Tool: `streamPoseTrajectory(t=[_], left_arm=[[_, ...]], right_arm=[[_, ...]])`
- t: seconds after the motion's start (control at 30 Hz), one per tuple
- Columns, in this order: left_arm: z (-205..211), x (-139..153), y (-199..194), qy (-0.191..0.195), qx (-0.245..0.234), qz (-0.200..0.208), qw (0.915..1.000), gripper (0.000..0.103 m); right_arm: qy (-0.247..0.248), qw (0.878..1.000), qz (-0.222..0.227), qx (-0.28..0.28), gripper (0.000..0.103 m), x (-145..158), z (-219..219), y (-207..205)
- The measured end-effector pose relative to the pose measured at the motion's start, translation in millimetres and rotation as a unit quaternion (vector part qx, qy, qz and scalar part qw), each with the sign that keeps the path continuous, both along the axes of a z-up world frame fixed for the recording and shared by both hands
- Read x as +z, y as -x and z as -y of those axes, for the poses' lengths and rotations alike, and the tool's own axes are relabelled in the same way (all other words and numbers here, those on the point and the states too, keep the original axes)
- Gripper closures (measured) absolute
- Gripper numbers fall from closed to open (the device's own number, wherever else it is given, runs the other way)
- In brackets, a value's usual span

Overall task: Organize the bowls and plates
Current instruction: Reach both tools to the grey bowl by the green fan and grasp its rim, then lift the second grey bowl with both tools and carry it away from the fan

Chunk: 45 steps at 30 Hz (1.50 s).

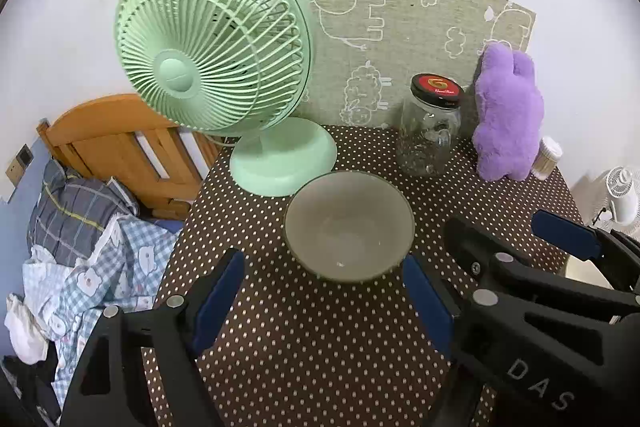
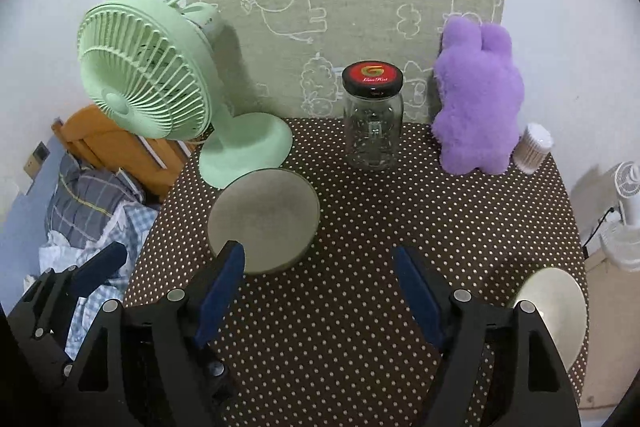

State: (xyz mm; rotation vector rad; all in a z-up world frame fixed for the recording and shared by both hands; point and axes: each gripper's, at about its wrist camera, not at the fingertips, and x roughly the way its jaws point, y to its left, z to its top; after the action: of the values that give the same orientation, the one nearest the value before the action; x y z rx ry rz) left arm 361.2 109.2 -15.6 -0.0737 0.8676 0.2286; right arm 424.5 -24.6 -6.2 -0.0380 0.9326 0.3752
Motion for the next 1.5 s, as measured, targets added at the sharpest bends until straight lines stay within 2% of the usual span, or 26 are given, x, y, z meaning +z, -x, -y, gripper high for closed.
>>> streamPoseTrajectory(t=[0.2,0.33,0.43,0.5,0.73,0.8,0.87,0.97,1.1,1.23,1.3,1.5], left_arm=[[-7.4,-13.0,-24.3,0.002,0.009,-0.002,1.0,0.026],[-16.2,-26.2,-40.5,-0.005,0.018,-0.006,0.9998,0.032],[-21.1,-39.7,-51.3,-0.014,0.019,-0.015,0.9996,0.038],[-23.2,-48.5,-57.3,-0.012,0.014,-0.019,0.9997,0.042],[-26.5,-74.1,-73.0,-0.015,0.013,-0.034,0.9992,0.052],[-24.2,-76.8,-75.4,-0.034,0.008,-0.032,0.9989,0.053],[-24.8,-75.9,-76.2,-0.037,0.008,-0.031,0.9988,0.053],[-31.4,-80.0,-80.3,-0.028,0.015,-0.042,0.9986,0.059],[-38.0,-84.2,-82.7,-0.022,0.024,-0.046,0.9984,0.061],[-40.9,-88.7,-86.0,-0.01,0.025,-0.053,0.9982,0.069],[-42.4,-92.0,-87.1,-0.009,0.028,-0.058,0.9979,0.07],[-43.7,-93.5,-86.8,-0.006,0.028,-0.064,0.9976,0.072]], right_arm=[[0.003,1.0,0.004,-0.006,0.024,-15.5,-9.0,-24.4],[0.006,1.0,0.003,-0.009,0.024,-30.4,-15.7,-42.7],[0.008,1.0,-0.006,-0.011,0.033,-44.8,-21.1,-55.2],[0.008,1.0,-0.013,-0.011,0.035,-53.9,-23.8,-61.9],[0.02,0.999,-0.025,0.001,0.055,-78.3,-38.3,-76.9],[0.021,0.999,-0.026,0.001,0.057,-83.2,-40.2,-79.3],[0.019,0.999,-0.028,-0.001,0.061,-87.5,-42.6,-81.0],[0.017,0.999,-0.032,0.0,0.062,-91.6,-46.2,-84.5],[0.017,0.999,-0.034,0.004,0.062,-93.5,-51.9,-84.8],[0.019,0.999,-0.037,0.005,0.071,-96.7,-57.1,-86.1],[0.02,0.999,-0.043,0.004,0.076,-98.8,-57.2,-87.7],[0.017,0.998,-0.052,0.002,0.079,-100.3,-58.5,-87.2]])
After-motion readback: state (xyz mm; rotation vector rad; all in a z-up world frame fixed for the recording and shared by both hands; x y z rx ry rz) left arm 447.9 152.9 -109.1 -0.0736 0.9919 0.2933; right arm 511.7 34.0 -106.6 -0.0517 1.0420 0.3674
